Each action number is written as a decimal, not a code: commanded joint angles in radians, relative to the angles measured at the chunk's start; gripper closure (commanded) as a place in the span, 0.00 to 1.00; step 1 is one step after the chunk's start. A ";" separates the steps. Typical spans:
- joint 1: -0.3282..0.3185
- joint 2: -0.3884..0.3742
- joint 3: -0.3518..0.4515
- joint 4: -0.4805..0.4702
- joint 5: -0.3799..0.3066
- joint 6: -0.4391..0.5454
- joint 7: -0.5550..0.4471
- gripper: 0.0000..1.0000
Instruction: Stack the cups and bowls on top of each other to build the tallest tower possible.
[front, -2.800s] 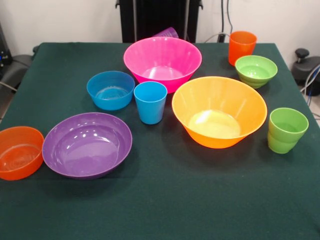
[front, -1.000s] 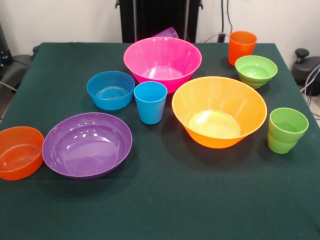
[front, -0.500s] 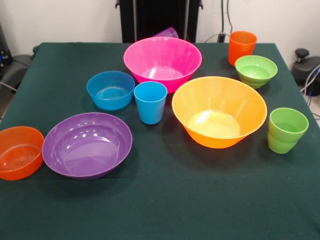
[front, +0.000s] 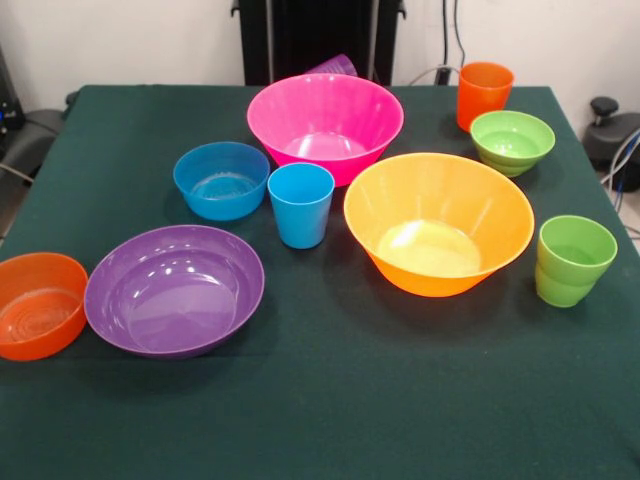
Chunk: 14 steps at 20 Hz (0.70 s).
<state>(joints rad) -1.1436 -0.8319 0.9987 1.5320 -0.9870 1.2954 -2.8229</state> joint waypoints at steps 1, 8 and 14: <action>0.107 0.044 -0.081 0.115 -0.051 -0.075 0.269 0.00; 0.158 0.054 -0.127 0.152 -0.084 -0.133 0.340 0.00; 0.240 0.083 -0.189 0.158 -0.127 -0.173 0.448 0.00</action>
<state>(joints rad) -0.9924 -0.8299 0.9242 1.6036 -0.9980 1.1939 -2.7345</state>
